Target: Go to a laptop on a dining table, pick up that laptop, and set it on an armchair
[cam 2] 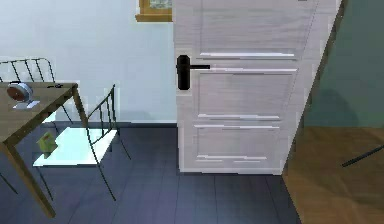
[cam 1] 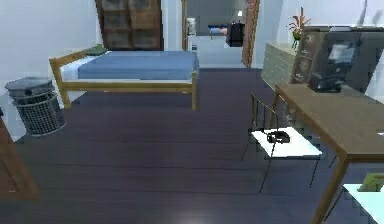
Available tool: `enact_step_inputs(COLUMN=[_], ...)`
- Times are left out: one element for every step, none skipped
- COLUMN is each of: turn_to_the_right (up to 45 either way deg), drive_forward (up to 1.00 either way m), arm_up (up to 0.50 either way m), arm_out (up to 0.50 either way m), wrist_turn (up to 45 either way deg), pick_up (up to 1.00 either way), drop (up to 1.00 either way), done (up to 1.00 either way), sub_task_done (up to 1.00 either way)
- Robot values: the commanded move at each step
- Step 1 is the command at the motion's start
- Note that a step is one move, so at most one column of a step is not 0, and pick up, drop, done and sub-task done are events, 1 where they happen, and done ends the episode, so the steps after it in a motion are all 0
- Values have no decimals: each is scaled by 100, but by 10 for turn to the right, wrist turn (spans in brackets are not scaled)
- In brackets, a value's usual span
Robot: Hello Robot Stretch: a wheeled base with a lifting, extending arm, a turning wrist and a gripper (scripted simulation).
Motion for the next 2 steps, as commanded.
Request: enact_step_inputs(turn_to_the_right=[30,450], drive_forward=[0,0], arm_up=[0,0], arm_out=[0,0], wrist_turn=[0,0], pick_up=[0,0], drop=[0,0], done=[0,0], sub_task_done=[0,0])
